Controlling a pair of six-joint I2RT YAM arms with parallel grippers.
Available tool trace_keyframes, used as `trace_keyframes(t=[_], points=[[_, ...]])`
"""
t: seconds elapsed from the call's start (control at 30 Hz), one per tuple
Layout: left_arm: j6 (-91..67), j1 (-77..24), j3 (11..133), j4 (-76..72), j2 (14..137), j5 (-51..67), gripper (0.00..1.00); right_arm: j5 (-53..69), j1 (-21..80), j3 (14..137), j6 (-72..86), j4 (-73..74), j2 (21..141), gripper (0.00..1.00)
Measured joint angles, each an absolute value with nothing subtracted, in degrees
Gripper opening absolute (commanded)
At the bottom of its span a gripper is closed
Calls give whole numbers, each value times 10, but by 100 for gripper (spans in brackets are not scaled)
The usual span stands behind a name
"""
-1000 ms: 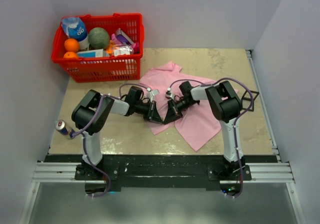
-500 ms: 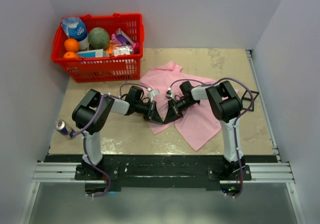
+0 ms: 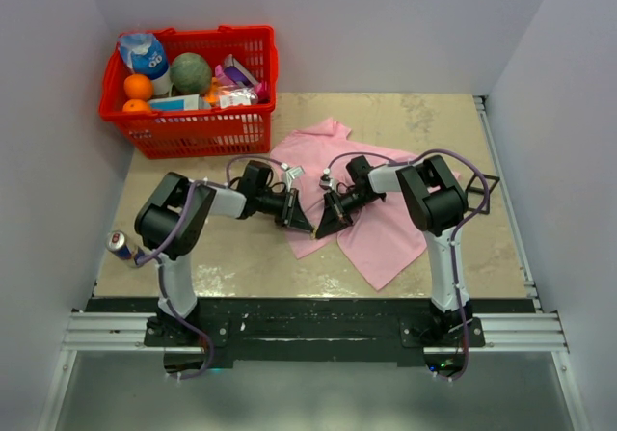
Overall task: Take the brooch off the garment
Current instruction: Close the brooch.
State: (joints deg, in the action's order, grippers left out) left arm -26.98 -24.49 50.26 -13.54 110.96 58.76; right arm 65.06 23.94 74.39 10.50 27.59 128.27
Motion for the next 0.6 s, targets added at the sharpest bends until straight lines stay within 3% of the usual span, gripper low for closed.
trace_keyframes(t=[0.6], points=[[-245,-244,520,-111,1131,567,0,651,239,744,105,276,1283,0]])
